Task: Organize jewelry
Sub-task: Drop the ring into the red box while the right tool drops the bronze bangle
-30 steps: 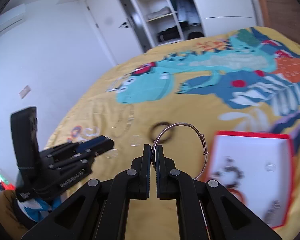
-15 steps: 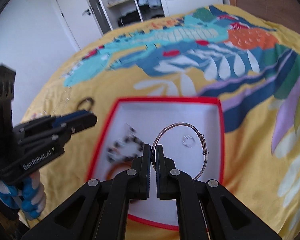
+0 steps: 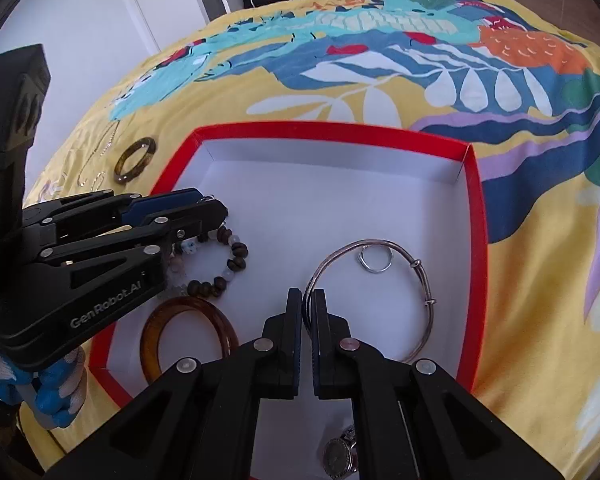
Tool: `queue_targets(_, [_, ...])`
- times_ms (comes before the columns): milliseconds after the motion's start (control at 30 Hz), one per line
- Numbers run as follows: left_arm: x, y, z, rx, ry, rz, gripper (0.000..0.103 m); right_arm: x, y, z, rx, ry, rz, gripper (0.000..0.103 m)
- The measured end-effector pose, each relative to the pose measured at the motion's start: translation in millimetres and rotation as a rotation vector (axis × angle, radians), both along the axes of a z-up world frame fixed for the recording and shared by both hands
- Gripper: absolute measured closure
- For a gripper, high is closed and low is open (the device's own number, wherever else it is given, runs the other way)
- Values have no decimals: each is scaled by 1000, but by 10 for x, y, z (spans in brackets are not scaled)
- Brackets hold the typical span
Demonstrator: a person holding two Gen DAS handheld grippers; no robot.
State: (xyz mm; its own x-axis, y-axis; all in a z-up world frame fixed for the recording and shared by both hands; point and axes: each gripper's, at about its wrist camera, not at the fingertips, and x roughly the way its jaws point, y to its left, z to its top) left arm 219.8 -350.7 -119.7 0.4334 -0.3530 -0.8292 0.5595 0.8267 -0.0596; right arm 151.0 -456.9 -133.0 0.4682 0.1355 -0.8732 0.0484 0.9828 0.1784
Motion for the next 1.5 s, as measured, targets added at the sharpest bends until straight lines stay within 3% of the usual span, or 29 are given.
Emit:
queue_targets(433, [-11, -35, -9, 18, -10, -6, 83, -77, -60, 9, 33, -4, -25, 96])
queue_targets(600, [-41, -32, 93, 1, -10, -6, 77, -204, -54, 140, 30, -21, -45, 88])
queue_targets(833, [-231, 11, 484, -27, -56, -28, 72, -444, -34, 486, 25, -69, -96, 79])
queue_targets(1067, [-528, 250, 1053, -106, -92, -22, 72, -755, 80, 947, 3, -130, -134, 72])
queue_targets(1500, [-1081, 1194, 1834, -134, -223, 61, 72, -1176, 576, 1723, 7, -261, -144, 65])
